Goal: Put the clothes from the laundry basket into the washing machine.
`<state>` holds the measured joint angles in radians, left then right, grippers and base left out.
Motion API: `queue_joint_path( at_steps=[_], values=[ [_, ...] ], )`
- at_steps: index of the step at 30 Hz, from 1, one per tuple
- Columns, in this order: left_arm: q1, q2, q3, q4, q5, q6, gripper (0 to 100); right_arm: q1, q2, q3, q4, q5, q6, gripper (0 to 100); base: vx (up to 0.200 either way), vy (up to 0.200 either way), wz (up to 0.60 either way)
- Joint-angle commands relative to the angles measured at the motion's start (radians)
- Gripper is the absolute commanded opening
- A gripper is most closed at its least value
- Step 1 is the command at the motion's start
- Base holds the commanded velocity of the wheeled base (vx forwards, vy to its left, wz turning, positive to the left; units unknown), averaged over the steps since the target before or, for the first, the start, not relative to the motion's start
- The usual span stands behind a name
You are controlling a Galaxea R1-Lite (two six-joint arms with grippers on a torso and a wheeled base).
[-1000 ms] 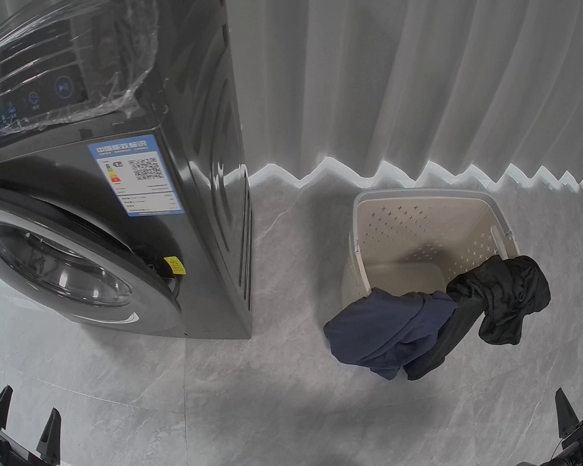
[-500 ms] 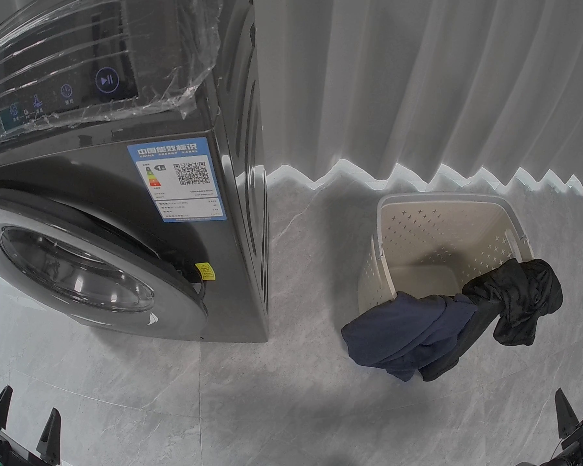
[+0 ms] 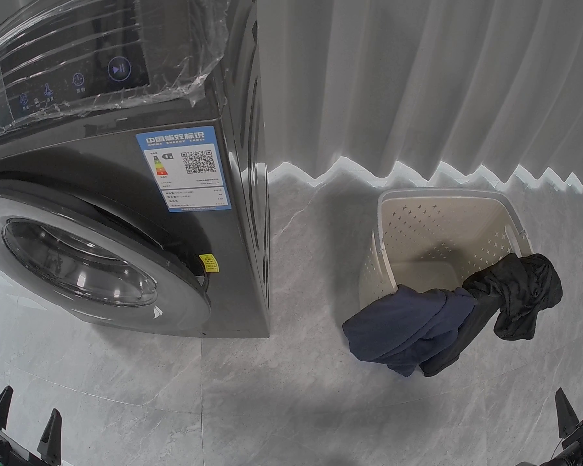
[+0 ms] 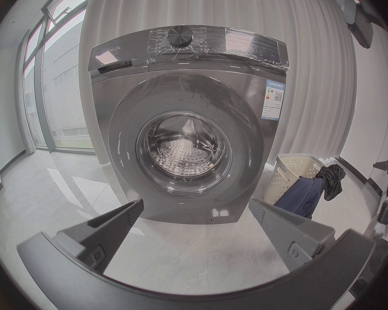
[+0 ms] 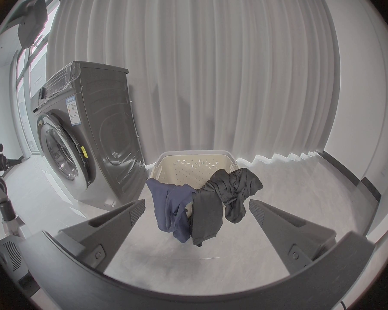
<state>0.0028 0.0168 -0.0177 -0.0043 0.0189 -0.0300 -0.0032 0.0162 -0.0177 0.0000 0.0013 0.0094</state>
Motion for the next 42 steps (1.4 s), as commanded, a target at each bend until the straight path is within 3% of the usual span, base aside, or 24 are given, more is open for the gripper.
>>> queue_joint_path(
  at_steps=[1, 24, 42],
  values=[
    [0.000, -0.011, 0.018, 0.000, 0.001, 0.010, 100, 0.000, -0.015, 0.018, 0.000, 0.000, 0.000, 100, 0.000, 0.200, 0.00],
    [0.000, -0.011, 0.018, 0.000, -0.002, -0.001, 100, -0.001, -0.015, 0.018, 0.000, 0.002, -0.003, 100, 0.000, 0.200, 0.00],
    [0.000, -0.011, 0.018, 0.000, -0.005, -0.001, 100, -0.001, -0.015, 0.018, 0.000, 0.002, -0.003, 100, 0.000, 0.033, 0.00]
  ],
)
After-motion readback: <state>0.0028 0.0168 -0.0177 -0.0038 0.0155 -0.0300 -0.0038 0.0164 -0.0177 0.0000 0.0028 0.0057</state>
